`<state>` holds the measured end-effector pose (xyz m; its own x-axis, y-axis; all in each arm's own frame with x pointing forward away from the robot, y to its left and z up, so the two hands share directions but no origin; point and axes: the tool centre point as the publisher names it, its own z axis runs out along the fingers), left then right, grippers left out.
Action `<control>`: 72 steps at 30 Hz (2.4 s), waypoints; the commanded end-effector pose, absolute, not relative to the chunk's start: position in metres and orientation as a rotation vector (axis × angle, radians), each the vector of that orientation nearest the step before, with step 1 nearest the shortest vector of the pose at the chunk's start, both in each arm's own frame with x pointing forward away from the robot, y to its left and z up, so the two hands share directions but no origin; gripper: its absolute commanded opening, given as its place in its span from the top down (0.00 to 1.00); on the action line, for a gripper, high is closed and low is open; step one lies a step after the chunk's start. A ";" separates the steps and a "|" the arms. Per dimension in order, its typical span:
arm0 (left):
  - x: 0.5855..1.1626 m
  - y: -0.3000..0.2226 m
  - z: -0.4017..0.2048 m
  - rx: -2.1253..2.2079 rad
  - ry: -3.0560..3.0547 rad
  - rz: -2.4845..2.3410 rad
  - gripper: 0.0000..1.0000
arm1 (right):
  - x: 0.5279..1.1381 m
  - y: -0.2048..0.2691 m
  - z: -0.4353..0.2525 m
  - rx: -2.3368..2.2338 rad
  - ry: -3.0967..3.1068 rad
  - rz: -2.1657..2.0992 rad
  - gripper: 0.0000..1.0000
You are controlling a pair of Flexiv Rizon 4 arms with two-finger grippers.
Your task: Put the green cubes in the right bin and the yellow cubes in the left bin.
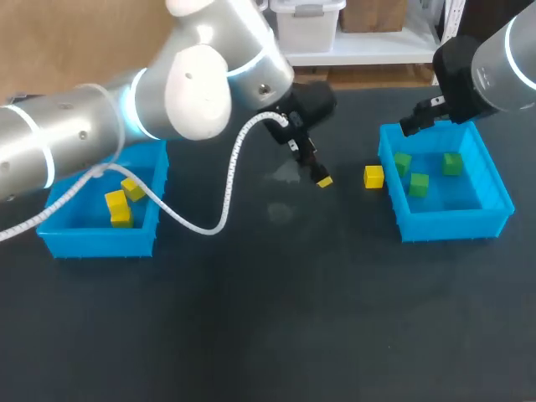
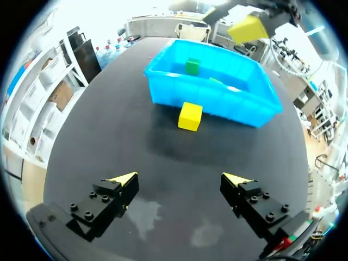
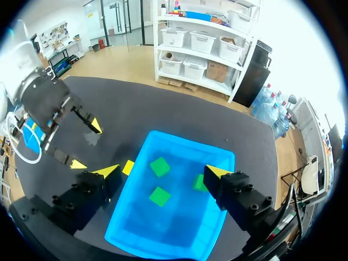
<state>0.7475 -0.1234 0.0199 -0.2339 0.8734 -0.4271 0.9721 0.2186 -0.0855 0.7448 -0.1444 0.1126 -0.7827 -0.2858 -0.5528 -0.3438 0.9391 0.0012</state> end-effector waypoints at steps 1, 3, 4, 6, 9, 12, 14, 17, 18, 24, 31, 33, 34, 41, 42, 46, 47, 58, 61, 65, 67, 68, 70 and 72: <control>0.757 -0.136 0.013 1.763 2.218 -0.494 0.00 | 0.742 -0.144 0.112 -0.440 2.514 0.130 0.00; 0.757 -0.139 0.012 1.791 2.200 -0.477 0.00 | 0.742 -0.144 0.112 -0.440 2.514 0.130 0.00; 0.757 -0.141 0.010 1.801 2.192 -0.471 0.00 | 0.742 -0.144 0.112 -0.440 2.514 0.130 0.00; 0.757 -0.144 0.010 1.813 2.182 -0.472 0.00 | 0.742 -0.144 0.112 -0.440 2.514 0.130 0.00; 0.759 -0.150 0.006 1.846 2.162 -0.470 0.00 | 0.742 -0.144 0.112 -0.440 2.514 0.130 0.00; 0.760 -0.154 0.003 1.860 2.159 -0.470 0.00 | 0.742 -0.144 0.112 -0.440 2.514 0.130 0.00; 0.761 -0.158 0.002 1.872 2.153 -0.471 0.00 | 0.742 -0.144 0.112 -0.440 2.514 0.130 0.00; 0.762 -0.163 0.000 1.893 2.142 -0.472 0.00 | 0.742 -0.144 0.112 -0.440 2.514 0.130 0.00; 0.763 -0.165 -0.001 1.900 2.139 -0.473 0.00 | 0.742 -0.144 0.112 -0.440 2.514 0.130 0.00; 0.767 -0.182 -0.001 1.948 2.109 -0.481 0.00 | 0.742 -0.144 0.112 -0.440 2.514 0.130 0.00; 0.770 -0.199 -0.002 1.986 2.081 -0.490 0.00 | 0.742 -0.144 0.112 -0.440 2.514 0.130 0.00; 0.771 -0.203 -0.003 1.988 2.080 -0.490 0.00 | 0.742 -0.144 0.112 -0.440 2.514 0.130 0.00; 0.772 -0.205 -0.003 1.988 2.081 -0.491 0.00 | 0.742 -0.144 0.112 -0.440 2.514 0.130 0.00; 0.775 -0.220 -0.007 1.998 2.075 -0.501 0.00 | 0.742 -0.144 0.112 -0.440 2.514 0.130 0.00; 0.776 -0.222 -0.007 1.998 2.075 -0.503 0.00 | 0.742 -0.144 0.112 -0.440 2.514 0.130 0.00; 0.779 -0.229 -0.010 1.997 2.076 -0.502 0.06 | 0.742 -0.144 0.112 -0.440 2.514 0.130 0.00; 0.781 -0.230 -0.010 1.985 2.091 -0.494 0.51 | 0.742 -0.144 0.112 -0.440 2.514 0.130 0.00; 0.787 -0.228 -0.017 1.990 2.120 -0.481 1.00 | 0.742 -0.144 0.112 -0.440 2.514 0.130 0.00; 0.787 -0.222 -0.013 1.966 2.146 -0.469 1.00 | 0.742 -0.144 0.112 -0.440 2.514 0.130 0.00; 0.794 -0.206 -0.005 1.893 2.195 -0.450 1.00 | 0.742 -0.144 0.112 -0.440 2.514 0.130 0.00; 0.800 -0.196 0.002 1.839 2.223 -0.432 1.00 | 0.742 -0.144 0.112 -0.440 2.514 0.130 0.00; 0.803 -0.190 0.006 1.807 2.238 -0.424 1.00 | 0.742 -0.144 0.112 -0.440 2.514 0.130 0.00; 0.809 -0.176 0.017 1.736 2.272 -0.410 1.00 | 0.742 -0.144 0.112 -0.440 2.514 0.130 0.00; 0.816 -0.161 0.027 1.654 2.304 -0.391 1.00 | 0.742 -0.144 0.112 -0.440 2.514 0.130 0.00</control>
<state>0.8196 -0.1810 0.0134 -0.2819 0.8889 -0.3610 0.9584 0.2784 -0.0629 0.7448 -0.1444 0.1126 -0.7827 -0.2858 -0.5528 -0.3438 0.9390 0.0012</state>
